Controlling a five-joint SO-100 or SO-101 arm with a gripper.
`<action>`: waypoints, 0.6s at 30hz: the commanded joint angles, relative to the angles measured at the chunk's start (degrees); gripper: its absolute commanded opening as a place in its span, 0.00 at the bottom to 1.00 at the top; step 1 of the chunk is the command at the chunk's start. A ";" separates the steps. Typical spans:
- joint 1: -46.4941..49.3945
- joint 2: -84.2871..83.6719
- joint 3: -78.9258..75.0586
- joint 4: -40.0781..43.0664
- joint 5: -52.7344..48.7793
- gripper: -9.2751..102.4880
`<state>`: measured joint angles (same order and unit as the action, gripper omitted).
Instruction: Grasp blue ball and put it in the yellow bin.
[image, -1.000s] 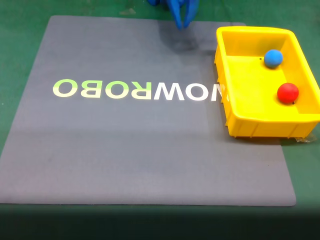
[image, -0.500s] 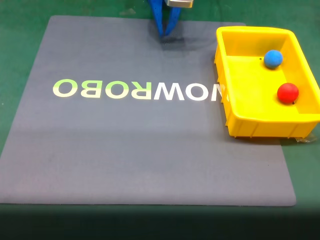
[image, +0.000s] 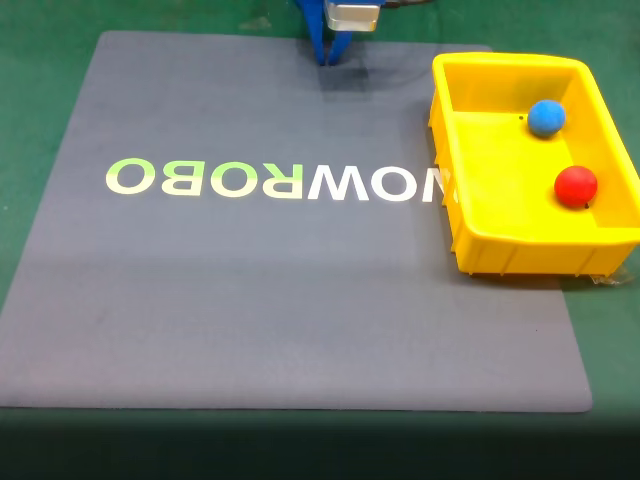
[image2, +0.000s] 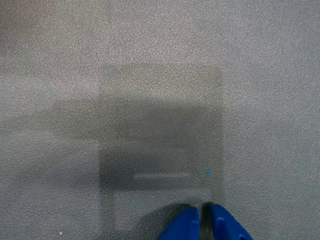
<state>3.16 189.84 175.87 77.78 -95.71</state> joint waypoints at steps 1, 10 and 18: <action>0.35 0.79 1.76 0.79 0.18 0.08; 0.35 0.79 1.76 0.62 5.63 0.08; 0.35 0.79 1.76 0.62 5.36 0.08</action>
<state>3.16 189.84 175.87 78.66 -90.97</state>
